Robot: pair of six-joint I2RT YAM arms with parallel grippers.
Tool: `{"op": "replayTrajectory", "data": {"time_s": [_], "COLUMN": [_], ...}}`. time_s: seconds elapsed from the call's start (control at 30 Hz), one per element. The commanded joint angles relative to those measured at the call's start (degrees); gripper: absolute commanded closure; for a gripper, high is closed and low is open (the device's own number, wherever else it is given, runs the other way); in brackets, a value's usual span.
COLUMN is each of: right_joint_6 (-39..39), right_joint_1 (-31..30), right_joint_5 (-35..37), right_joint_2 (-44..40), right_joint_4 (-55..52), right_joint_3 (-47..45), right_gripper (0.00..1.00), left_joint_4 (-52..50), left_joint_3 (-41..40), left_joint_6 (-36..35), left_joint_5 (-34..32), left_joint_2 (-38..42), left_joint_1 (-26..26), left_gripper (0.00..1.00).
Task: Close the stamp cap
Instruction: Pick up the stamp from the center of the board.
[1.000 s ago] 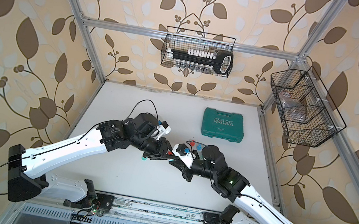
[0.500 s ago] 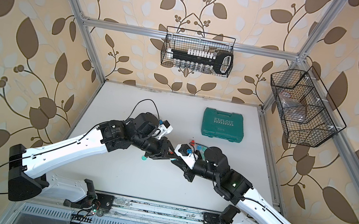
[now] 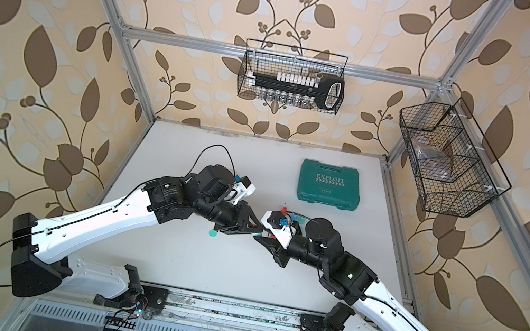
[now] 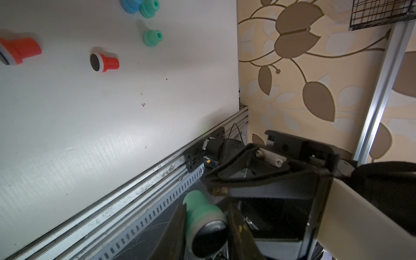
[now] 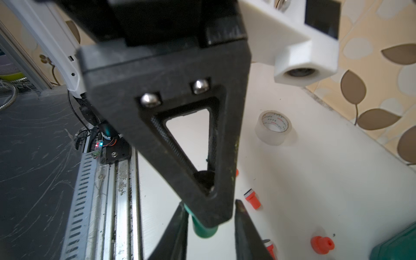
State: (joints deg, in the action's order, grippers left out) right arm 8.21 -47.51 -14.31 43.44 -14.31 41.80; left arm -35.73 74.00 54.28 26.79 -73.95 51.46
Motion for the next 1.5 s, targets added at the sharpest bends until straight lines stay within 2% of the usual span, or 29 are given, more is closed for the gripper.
{"op": "replayTrajectory", "data": {"time_s": [0.0, 0.27, 0.5, 0.7, 0.9, 1.17, 1.47], "right_joint_6": [-1.7, -7.3, -9.6, -10.6, -11.0, -11.7, -12.0], "right_joint_1": [0.1, 0.1, 0.0, 0.1, 0.0, 0.0, 0.0], "right_joint_5": [-0.9, -4.2, -8.9, -12.7, -13.4, -13.2, -11.7], "right_joint_2": [-3.2, -8.7, -4.7, 0.5, 3.9, 4.4, 2.7], "right_joint_4": [3.3, 19.8, 30.7, 35.6, 38.1, 40.1, 40.2], "right_joint_3": [3.3, 2.9, 7.5, 11.9, 13.9, 12.9, 10.9], "right_gripper": [0.60, 0.54, 0.53, 0.58, 0.60, 0.67, 0.69], "left_joint_4": [2.3, 13.8, 23.0, 26.7, 30.1, 30.7, 31.8], "left_joint_3": [3.8, 6.2, 7.6, 8.7, 8.3, 8.4, 8.8], "left_joint_6": [0.8, 7.0, 13.6, 16.0, 17.9, 18.1, 18.5], "left_joint_5": [0.0, 2.4, 7.9, 9.2, 9.3, 9.0, 8.7], "left_joint_2": [4.3, 10.3, 10.9, 11.1, 11.7, 12.6, 13.3], "left_joint_1": [0.6, 0.6, 0.6, 0.6, 0.6, 0.6, 0.6], "left_gripper": [0.81, 0.81, 0.81, 0.81, 0.81, 0.82, 0.82]}}
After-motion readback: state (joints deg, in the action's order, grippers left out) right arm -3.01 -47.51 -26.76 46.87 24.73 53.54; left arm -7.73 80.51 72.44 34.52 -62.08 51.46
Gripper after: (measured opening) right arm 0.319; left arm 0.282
